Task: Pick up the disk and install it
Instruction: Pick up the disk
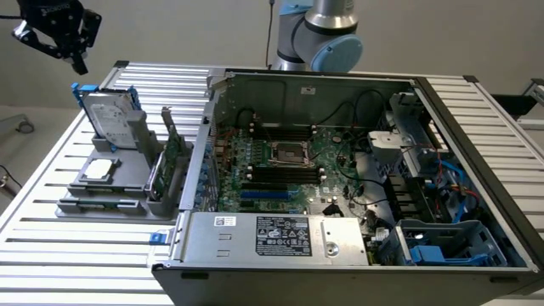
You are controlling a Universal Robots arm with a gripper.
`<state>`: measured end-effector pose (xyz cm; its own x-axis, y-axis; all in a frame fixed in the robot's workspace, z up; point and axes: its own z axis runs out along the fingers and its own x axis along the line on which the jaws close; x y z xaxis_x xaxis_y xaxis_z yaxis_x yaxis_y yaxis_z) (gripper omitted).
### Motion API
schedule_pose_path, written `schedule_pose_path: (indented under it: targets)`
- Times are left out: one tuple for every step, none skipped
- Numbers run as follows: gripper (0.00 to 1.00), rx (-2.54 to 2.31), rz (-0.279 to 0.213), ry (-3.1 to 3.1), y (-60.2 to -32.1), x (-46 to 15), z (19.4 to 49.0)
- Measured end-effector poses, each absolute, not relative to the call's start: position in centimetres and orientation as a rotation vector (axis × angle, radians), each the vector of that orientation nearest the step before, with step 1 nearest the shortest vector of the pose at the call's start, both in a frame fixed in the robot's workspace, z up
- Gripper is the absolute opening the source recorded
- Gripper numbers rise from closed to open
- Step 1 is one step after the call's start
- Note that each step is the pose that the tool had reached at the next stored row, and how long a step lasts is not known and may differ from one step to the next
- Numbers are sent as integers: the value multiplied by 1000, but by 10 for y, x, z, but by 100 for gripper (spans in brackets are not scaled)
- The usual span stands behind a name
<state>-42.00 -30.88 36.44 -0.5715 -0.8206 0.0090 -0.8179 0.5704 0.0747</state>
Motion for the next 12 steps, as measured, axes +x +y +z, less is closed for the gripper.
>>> schedule_pose_path:
  targets:
    - [11,1459,-95,-2732,-309,-420,364]
    - [11,1484,-95,-2718,-309,-420,364]
    - [11,1508,-94,-2705,-309,-420,364]
    - [11,1532,-93,-2690,-309,-420,364]
    - [11,1556,-92,-2676,-309,-420,364]
    - [11,1581,-91,-2661,-309,-420,364]
    - [11,1605,-90,-2647,-309,-420,364]
    - [11,1630,-89,-2632,-309,-420,364]
    - [11,1654,-88,-2617,-309,-420,364]
    - [11,1678,-85,-2603,-309,-420,364]
    - [11,1701,-82,-2591,-309,-420,364]
    - [11,1725,-77,-2580,-309,-420,364]
